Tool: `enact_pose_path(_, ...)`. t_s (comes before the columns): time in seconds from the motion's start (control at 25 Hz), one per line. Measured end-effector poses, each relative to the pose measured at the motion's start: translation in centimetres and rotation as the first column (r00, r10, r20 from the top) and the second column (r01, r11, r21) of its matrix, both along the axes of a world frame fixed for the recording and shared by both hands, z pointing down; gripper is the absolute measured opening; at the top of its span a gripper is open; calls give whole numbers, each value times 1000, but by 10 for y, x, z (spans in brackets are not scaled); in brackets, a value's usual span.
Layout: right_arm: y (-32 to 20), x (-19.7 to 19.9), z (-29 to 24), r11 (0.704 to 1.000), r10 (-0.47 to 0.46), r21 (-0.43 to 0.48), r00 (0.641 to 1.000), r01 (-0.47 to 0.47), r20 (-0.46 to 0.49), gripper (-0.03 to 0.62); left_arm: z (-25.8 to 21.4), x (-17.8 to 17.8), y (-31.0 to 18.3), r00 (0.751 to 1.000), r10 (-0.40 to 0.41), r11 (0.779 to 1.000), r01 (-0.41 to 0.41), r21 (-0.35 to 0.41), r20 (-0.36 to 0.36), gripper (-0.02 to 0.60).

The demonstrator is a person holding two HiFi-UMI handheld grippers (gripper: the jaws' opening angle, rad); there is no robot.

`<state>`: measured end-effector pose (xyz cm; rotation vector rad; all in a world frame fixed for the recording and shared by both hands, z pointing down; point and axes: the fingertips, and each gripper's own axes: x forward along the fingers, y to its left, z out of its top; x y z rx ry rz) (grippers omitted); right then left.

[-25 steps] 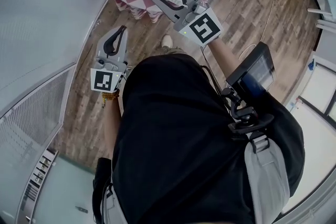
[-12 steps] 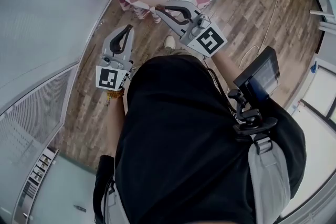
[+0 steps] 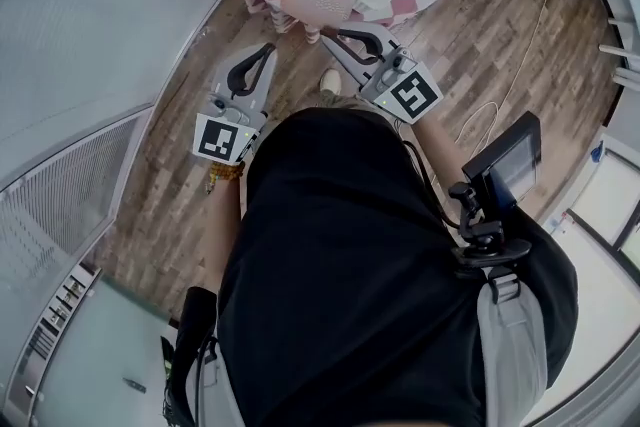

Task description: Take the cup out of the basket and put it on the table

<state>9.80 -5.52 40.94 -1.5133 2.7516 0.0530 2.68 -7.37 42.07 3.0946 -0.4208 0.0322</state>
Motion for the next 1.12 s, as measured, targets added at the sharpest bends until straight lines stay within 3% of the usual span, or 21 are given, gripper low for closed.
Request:
enact_pose_path(0.44,11,3,30,998,9,-68,1000,-9,0,25,12,15,5,999,44,999,-44,-15,20,6)
enact_pose_path(0.68,12,8,30,999,25,-26,1000,-25,17,25,21,24,6,996,78,997,-77,-23,31,6)
enact_pose_path(1.12,14,8,48,999,20,-48,1000,-21,-18,25,37,28,10,993,103,994,-101,-43,55,6)
